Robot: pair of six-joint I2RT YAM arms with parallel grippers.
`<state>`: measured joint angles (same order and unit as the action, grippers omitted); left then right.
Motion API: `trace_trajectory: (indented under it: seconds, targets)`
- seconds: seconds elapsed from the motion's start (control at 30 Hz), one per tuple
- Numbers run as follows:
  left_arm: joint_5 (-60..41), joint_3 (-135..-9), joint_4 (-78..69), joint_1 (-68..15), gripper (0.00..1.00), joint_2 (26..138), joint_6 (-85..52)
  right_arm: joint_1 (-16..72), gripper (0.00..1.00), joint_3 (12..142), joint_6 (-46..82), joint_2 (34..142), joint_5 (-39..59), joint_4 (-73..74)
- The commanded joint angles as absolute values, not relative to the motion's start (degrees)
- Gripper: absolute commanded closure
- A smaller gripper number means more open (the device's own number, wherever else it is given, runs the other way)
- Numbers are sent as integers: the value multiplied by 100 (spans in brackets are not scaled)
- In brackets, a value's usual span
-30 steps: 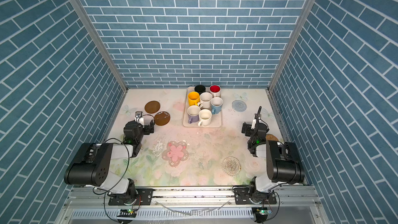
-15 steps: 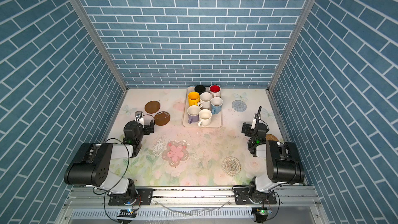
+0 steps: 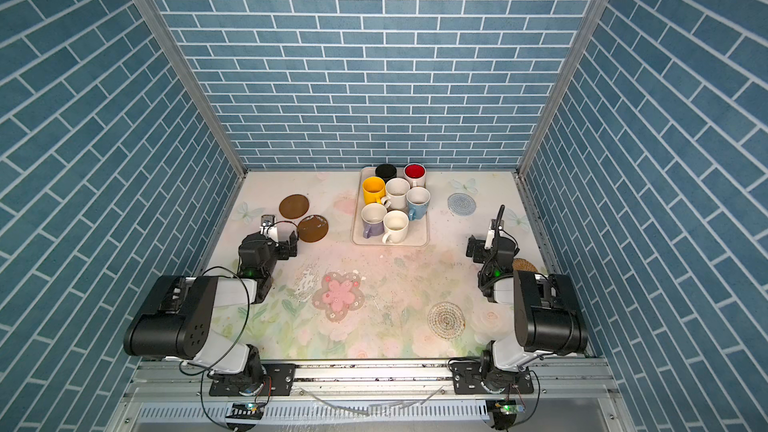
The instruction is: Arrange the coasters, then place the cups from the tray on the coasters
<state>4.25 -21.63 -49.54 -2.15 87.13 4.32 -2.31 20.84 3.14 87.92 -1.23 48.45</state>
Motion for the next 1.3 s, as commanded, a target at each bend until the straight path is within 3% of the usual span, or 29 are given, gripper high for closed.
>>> trace_trajectory:
  seconds: [0.0,0.37,0.5,0.93,1.1,1.27]
  targets:
    - [465,-2230,-4888,-211,1,8745,406,-246,1,2270,290,8833,-73,4922]
    - [442,-2258,-4844,-200,1,8746,396,-246,1,2260,286,8835,-91,4935]
    - [408,-2242,-4883,-185,1,8737,395,-173,1,2090,383,8454,-679,4988]
    - [928,-3901,-923,-202,1,6893,-152,0,1,3294,1308,5496,-1565,481]
    - [641,-4706,535,-302,1,6505,-791,44,8,3996,1808,4899,-1112,-1165]
    - [1267,-5057,1406,-1211,1,6140,-816,226,12,4681,2046,4848,-495,-2550]
